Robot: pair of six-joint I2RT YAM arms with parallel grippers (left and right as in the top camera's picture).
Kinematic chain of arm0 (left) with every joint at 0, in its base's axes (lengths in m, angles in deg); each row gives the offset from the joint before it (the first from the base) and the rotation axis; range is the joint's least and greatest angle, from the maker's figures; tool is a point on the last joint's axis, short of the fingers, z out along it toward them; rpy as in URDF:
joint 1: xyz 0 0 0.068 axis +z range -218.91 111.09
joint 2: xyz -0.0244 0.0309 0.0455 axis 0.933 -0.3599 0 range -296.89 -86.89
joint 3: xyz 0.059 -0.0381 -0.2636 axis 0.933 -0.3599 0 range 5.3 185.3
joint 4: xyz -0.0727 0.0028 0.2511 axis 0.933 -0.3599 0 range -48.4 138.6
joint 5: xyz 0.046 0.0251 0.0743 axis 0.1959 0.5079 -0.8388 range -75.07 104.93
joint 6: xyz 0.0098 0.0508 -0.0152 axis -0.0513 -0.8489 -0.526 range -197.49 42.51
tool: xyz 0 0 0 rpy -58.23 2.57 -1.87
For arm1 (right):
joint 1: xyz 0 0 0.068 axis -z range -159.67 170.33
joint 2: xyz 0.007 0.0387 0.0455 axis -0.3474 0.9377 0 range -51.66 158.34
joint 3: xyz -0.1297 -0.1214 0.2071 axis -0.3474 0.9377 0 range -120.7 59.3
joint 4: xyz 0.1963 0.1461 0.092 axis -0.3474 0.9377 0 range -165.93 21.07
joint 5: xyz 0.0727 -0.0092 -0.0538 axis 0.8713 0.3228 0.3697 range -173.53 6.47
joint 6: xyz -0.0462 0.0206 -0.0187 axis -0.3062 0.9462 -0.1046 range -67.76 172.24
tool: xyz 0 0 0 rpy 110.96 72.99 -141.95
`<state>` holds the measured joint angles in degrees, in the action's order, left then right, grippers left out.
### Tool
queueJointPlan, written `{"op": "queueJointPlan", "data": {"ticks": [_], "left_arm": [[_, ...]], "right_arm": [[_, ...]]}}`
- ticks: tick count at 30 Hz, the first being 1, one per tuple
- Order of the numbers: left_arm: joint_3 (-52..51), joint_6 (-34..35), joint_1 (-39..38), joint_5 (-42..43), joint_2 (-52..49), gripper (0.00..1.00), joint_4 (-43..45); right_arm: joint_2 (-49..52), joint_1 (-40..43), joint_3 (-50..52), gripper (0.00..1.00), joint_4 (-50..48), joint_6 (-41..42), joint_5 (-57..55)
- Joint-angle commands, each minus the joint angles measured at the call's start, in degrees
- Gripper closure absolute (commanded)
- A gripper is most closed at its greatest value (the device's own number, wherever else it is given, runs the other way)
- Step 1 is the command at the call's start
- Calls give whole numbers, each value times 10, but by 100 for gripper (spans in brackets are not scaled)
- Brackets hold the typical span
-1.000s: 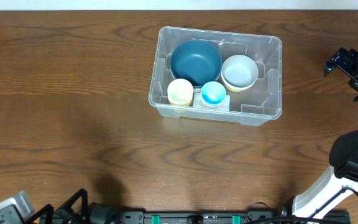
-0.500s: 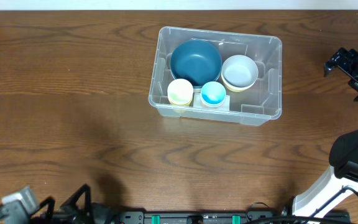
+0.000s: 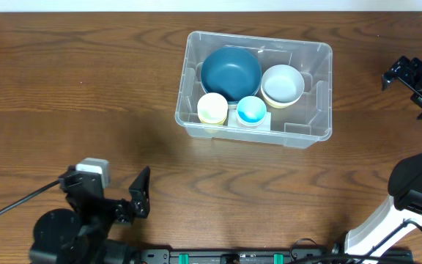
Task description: Pack container
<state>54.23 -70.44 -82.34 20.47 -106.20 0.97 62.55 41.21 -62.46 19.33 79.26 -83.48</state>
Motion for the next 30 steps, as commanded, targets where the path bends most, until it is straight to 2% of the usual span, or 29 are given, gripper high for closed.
{"op": "queueJointPlan", "data": {"ticks": [1, 6, 10, 19, 25, 30], "left_arm": [[-57, -51, 41, 55, 53, 2, 37], [-148, -63, 69, 54, 136, 2, 103], [-219, -75, 70, 54, 193, 2, 202], [-349, -80, 100, 54, 192, 2, 438], [-432, -80, 115, 54, 192, 2, 504], [-488, -88, 117, 54, 192, 2, 520]], "right_arm": [[-4, 1, 0, 1, 1, 10, -2], [-4, 1, 0, 1, 1, 10, -2], [-4, 1, 0, 1, 1, 10, -2], [-4, 1, 0, 1, 1, 10, -2], [-4, 1, 0, 1, 1, 10, -2], [-4, 1, 0, 1, 1, 10, -2]]}}
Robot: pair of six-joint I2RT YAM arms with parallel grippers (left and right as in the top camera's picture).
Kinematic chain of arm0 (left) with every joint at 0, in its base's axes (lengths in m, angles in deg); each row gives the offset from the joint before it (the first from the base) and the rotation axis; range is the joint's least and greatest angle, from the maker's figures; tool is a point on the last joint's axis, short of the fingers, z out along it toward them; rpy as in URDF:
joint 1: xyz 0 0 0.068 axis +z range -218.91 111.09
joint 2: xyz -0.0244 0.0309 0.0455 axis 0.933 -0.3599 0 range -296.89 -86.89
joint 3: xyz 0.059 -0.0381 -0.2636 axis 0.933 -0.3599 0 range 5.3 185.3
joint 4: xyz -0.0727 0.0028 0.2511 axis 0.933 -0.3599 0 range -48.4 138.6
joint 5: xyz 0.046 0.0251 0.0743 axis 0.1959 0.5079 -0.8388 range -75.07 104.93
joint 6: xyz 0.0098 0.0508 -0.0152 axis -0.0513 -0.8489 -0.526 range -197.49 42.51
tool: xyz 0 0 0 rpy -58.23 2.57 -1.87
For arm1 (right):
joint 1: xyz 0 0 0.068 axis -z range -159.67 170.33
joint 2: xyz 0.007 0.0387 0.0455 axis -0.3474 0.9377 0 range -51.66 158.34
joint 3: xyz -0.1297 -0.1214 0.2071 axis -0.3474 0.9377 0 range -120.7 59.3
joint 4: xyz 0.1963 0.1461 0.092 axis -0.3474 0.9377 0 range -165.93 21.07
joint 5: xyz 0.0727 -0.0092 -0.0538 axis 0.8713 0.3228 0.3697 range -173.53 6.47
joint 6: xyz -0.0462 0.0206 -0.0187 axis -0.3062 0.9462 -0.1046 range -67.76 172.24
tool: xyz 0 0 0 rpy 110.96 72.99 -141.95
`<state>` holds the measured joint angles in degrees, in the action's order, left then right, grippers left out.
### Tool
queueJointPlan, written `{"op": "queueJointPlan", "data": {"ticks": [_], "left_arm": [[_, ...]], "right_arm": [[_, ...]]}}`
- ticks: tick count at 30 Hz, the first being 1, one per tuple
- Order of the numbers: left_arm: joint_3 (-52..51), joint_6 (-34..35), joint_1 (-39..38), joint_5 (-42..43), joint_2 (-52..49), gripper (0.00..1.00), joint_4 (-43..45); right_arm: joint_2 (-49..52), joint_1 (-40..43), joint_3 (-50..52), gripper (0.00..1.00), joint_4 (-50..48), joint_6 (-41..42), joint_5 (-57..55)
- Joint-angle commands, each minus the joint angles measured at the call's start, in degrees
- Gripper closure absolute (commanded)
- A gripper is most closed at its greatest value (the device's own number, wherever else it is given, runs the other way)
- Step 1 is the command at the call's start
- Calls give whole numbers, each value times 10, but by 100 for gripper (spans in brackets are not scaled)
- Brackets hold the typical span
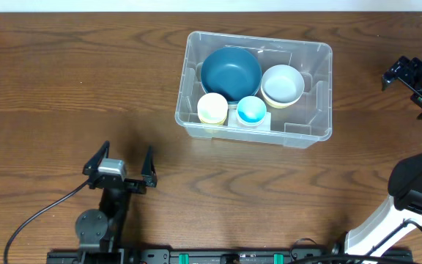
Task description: Pack container
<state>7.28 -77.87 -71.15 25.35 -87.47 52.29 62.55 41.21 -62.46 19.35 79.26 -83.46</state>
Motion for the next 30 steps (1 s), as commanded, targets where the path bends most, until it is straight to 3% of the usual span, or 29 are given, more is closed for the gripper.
{"op": "queueJointPlan", "data": {"ticks": [1, 6, 30], "left_arm": [[-17, -16, 7, 5, 5, 2, -11], [-17, -24, 12, 5, 5, 2, -68], [-17, -24, 16, 6, 3, 2, -67]], "right_arm": [[-4, 1, 0, 1, 0, 10, -2], [-4, 1, 0, 1, 0, 10, -2], [-4, 1, 0, 1, 0, 10, -2]]}}
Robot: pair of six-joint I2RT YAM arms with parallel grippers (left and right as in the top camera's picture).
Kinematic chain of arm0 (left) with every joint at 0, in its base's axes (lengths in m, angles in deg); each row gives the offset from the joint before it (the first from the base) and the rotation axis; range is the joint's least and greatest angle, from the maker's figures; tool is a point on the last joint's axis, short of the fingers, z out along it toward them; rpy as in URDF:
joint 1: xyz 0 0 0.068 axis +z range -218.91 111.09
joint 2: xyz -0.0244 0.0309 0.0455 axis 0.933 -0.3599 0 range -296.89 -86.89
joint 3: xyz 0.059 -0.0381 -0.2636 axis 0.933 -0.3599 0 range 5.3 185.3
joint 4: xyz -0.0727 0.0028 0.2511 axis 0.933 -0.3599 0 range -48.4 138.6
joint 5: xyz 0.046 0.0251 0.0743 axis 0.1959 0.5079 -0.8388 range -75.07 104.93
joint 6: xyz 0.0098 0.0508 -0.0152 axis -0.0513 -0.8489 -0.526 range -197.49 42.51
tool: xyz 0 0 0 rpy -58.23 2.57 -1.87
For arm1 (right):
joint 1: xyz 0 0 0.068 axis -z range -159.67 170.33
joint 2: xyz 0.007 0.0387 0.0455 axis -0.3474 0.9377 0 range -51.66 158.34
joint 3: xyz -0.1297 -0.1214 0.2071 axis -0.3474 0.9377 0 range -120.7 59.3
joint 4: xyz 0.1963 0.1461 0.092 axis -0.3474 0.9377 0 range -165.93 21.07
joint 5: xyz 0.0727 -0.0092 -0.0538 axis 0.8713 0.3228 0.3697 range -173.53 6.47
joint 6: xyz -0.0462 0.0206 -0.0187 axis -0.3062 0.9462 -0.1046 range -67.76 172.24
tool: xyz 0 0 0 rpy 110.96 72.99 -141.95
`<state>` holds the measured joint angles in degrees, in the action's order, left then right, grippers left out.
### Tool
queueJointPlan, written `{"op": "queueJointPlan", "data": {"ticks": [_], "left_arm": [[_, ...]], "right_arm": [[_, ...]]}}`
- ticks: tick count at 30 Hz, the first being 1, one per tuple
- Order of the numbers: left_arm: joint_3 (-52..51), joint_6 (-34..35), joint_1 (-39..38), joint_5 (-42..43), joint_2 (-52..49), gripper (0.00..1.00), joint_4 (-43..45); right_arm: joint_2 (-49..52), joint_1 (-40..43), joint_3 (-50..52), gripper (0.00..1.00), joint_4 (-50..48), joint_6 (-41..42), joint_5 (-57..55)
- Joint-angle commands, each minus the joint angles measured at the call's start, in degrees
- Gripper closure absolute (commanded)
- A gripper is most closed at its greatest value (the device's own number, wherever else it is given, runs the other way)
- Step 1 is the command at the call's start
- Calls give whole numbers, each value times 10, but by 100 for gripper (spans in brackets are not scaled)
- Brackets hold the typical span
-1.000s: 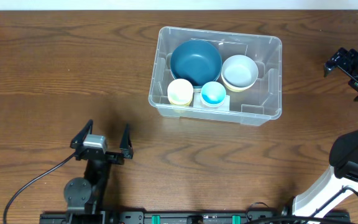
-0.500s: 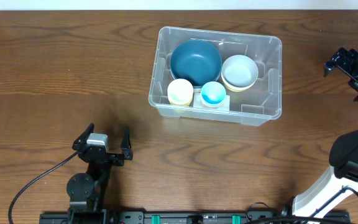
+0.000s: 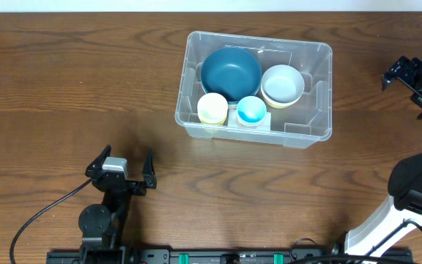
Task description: Pack container
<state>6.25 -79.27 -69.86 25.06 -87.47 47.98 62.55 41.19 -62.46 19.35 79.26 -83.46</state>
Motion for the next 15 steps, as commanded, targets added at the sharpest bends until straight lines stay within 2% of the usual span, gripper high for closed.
{"op": "queueJointPlan", "data": {"ticks": [1, 15], "left_arm": [[-7, -10, 3, 9, 3, 2, -24], [-7, -10, 3, 9, 3, 2, -24]], "right_arm": [[-4, 1, 0, 1, 0, 10, -2], [0, -1, 0, 1, 0, 10, -2]]}}
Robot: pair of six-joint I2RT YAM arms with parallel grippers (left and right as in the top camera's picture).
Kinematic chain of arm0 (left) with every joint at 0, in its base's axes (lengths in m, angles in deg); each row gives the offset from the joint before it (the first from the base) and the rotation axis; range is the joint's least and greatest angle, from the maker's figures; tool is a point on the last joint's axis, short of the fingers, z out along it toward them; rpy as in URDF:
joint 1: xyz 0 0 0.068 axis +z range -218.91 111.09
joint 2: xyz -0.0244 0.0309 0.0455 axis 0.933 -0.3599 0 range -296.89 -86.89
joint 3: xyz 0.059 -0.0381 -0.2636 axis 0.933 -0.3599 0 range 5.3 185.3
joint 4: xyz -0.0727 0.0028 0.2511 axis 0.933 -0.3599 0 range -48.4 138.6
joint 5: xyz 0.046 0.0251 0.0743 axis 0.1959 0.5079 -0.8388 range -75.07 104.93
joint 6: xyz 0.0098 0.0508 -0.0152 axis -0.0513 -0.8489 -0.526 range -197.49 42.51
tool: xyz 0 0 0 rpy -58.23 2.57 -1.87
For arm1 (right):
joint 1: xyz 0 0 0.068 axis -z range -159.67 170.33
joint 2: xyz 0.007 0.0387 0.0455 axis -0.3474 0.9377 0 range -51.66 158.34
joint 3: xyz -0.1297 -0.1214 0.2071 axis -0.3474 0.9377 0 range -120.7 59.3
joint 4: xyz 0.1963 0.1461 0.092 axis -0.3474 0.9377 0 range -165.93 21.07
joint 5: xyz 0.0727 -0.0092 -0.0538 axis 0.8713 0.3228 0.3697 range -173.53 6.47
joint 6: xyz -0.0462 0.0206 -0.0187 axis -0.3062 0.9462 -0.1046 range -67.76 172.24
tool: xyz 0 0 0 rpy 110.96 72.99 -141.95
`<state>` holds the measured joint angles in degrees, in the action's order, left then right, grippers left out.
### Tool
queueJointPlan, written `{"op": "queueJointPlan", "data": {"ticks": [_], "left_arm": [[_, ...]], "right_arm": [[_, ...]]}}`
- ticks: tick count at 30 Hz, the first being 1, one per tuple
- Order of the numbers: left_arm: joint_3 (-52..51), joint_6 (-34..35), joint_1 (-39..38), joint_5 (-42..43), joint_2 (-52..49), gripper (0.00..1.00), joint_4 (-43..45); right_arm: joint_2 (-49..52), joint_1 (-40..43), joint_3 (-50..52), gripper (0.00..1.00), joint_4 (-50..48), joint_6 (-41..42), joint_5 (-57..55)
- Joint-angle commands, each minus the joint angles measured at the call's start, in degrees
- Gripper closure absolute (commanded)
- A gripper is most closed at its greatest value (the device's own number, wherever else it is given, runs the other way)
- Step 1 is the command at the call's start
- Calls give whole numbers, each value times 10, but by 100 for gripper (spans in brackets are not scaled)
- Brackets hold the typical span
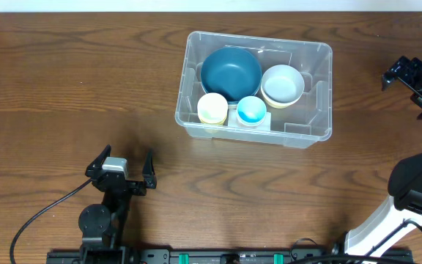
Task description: Pack container
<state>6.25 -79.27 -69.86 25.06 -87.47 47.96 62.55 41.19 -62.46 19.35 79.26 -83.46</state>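
Note:
A clear plastic container (310,128) stands at the back middle of the table. Inside it sit a dark blue bowl (230,71), a white bowl (282,84), a pale yellow cup (212,108) and a light blue cup (251,110). My left gripper (123,158) is open near the front left, well away from the container, with nothing between its fingers. My right gripper (409,79) hangs at the far right edge, beside the container; its fingers are too dark and small to read.
A black cable (39,216) runs from the left arm toward the front left edge. The right arm's white base (376,224) stands at the front right corner. A dark rail (226,257) lines the front edge.
The left gripper lay turned sideways at the front left corner. A second later it stood upright and open, a little further right. It then settled slightly lower and has stayed there. The container, its bowls and cups, and the right arm have kept their places.

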Motion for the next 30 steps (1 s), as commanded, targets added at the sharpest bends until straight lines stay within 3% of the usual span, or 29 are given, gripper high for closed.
{"op": "queueJointPlan", "data": {"ticks": [1, 6, 13, 23, 30], "left_arm": [[-7, -10, 3, 9, 3, 2, -24], [-7, -10, 3, 9, 3, 2, -24], [-7, -10, 3, 9, 3, 2, -24], [-7, -10, 3, 9, 3, 2, -24], [-7, -10, 3, 9, 3, 2, -24]], "right_arm": [[0, -1, 0, 1, 0, 10, -2], [-32, -6, 0, 1, -2, 10, -2], [-165, -29, 0, 1, -3, 10, -2], [-393, -162, 5, 1, -3, 10, -2], [-544, -164, 116, 1, -61, -3, -53]]}}
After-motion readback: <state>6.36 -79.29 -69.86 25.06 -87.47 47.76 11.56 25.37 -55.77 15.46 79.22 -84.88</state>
